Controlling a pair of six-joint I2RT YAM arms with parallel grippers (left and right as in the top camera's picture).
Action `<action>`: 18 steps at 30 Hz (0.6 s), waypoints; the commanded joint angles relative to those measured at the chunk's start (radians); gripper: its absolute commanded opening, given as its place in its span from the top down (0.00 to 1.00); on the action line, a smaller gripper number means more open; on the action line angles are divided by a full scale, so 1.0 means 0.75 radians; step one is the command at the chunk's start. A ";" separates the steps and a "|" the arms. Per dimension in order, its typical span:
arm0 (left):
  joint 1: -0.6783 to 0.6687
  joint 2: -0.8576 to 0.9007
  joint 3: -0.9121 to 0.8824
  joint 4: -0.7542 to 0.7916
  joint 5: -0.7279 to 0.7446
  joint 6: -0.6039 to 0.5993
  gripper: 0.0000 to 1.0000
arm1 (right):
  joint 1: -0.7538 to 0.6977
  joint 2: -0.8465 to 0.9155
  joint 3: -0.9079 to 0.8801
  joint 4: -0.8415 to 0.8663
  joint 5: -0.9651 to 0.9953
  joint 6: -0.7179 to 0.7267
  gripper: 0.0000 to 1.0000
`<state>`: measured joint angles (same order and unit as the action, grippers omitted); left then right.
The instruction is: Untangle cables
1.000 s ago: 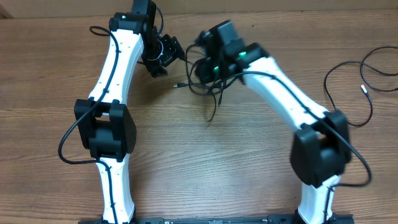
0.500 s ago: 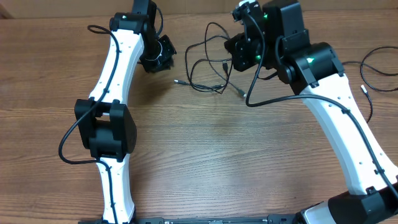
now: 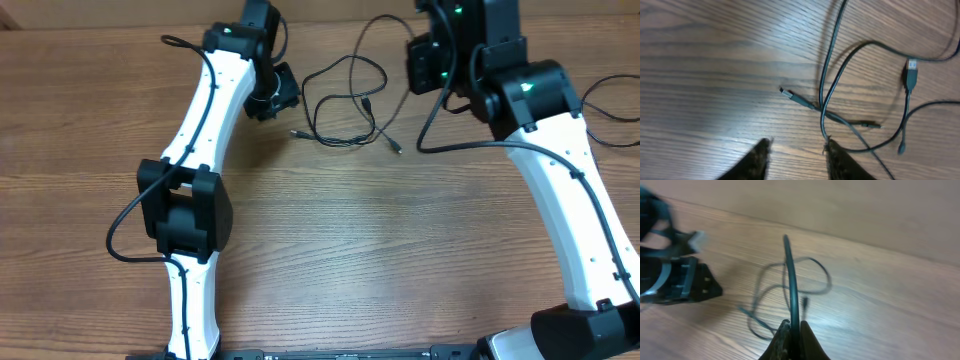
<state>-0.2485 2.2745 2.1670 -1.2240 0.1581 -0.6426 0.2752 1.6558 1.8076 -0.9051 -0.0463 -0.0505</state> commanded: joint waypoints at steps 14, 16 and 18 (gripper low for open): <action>-0.127 0.153 0.018 0.183 -0.108 0.010 0.36 | -0.090 -0.033 0.035 -0.130 0.001 0.036 0.96; -0.127 0.189 0.018 0.212 -0.111 0.010 0.36 | -0.090 -0.033 0.035 -0.129 0.001 0.036 0.96; -0.127 0.220 0.019 0.237 -0.111 0.010 0.38 | -0.090 -0.033 0.035 -0.130 0.000 0.036 0.96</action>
<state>-0.3408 2.3985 2.1670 -1.0599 0.0925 -0.6468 0.2092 1.6558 1.8076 -1.0065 -0.0444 -0.0288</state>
